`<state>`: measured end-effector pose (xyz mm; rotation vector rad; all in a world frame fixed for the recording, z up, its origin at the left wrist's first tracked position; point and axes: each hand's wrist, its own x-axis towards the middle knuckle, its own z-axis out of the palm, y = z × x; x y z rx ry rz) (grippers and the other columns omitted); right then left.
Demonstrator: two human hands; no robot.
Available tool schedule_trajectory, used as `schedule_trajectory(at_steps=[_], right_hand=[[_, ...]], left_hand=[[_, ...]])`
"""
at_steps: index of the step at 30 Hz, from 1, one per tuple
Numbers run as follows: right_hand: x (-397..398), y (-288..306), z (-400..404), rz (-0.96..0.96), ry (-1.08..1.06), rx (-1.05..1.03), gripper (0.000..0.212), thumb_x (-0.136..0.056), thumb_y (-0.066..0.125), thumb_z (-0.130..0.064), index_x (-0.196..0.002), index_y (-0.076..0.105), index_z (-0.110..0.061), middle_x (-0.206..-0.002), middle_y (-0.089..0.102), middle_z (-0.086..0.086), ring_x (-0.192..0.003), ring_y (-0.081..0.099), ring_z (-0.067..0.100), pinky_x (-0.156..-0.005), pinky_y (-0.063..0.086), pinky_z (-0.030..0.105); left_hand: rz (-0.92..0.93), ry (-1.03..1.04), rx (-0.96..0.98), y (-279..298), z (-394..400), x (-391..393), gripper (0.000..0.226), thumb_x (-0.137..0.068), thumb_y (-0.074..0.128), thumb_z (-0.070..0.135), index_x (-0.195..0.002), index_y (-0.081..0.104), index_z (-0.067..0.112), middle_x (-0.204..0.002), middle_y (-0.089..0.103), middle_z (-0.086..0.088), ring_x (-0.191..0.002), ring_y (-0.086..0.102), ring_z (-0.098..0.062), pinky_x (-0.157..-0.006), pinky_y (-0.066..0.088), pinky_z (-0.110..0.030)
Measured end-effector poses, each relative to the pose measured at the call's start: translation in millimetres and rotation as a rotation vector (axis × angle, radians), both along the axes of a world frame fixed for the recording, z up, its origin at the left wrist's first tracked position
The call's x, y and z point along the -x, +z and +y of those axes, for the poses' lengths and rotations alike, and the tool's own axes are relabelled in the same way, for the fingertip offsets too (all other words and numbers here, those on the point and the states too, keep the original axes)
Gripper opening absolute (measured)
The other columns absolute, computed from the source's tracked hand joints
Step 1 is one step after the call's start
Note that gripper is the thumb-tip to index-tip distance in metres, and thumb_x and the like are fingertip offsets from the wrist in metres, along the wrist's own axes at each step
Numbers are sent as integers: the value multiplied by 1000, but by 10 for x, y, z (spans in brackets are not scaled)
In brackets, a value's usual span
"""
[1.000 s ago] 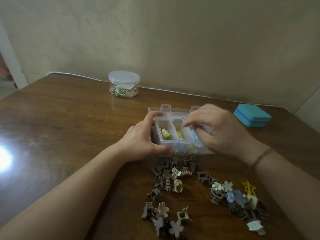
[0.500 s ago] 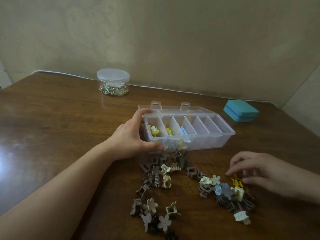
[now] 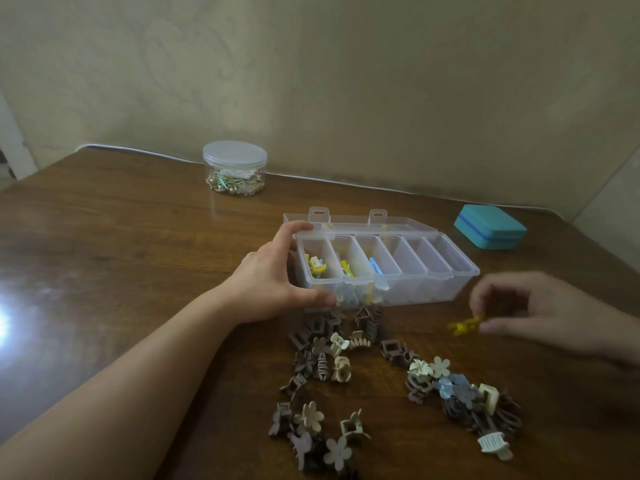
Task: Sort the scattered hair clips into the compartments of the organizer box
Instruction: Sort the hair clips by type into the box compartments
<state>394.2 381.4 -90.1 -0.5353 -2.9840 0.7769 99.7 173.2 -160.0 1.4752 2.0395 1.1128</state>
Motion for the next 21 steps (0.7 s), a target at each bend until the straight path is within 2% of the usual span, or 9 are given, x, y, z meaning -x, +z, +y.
schedule_trajectory(at_steps=[3,6,7,9,10,12,15,18,21], right_hand=[[368,187,-187,287,-3,-5,19,-71,71,-46,-87,66,-36,-91,66,-5,-77,64,12,-64,55,26],[834,210,-414,516,-24,-130,17,-76,77,-23,-81,64,-33,-77,66,-11,-65,59,8,-55,46,13],[962,190,-493,511,-14,-184,18,-77,77,-19,-81,64,-32,-77,65,-12,-65,59,9,-56,46,14],[1108,117,-617,358,82,-283,12,-82,72,-26,-88,64,-32,-85,64,-14,-74,58,9,-63,47,18],[1118,88,-654,285,132,-298,9,-83,69,-32,-92,65,-31,-90,64,-15,-80,57,6,-67,46,17],[1054,79,-666,273,166,-286,11,-85,63,-35,-93,68,-29,-92,64,-16,-86,57,3,-70,41,10],[841,118,-621,323,113,-300,8,-85,64,-27,-91,67,-31,-86,64,-18,-84,58,1,-71,40,6],[589,127,-561,199,138,-297,27,-82,68,-15,-91,62,-40,-78,62,-23,-87,58,-7,-71,41,2],[364,76,-554,10,216,-221,30,-84,70,-20,-94,63,-47,-98,61,-29,-93,59,-4,-70,46,9]], left_hand=[[3,9,5,5,10,-7,110,-45,73,76,-138,20,51,-132,50,16,-119,52,-8,-107,40,-35],[1,7,0,-3,6,3,108,-47,74,74,-137,19,52,-128,49,18,-114,51,-5,-105,40,-32],[1,4,-2,-8,4,10,106,-49,76,72,-136,19,52,-128,49,17,-113,51,-4,-103,40,-31],[2,-9,-5,-20,2,24,103,-57,83,64,-137,19,52,-128,49,16,-110,51,-2,-99,40,-28],[4,-15,-7,-24,1,29,101,-59,84,60,-137,19,51,-127,49,17,-107,51,1,-98,39,-27],[6,-15,-13,-27,5,33,101,-59,84,60,-137,20,50,-124,48,19,-104,51,5,-99,39,-28],[15,-8,-6,-20,16,29,105,-56,81,64,-140,20,47,-125,46,20,-110,51,-3,-103,38,-30],[11,-10,-4,-13,22,28,105,-55,81,65,-139,20,48,-126,47,19,-111,51,-4,-102,38,-29],[7,-6,-7,-17,20,25,107,-53,81,67,-139,21,48,-126,48,19,-111,51,-4,-99,38,-27]])
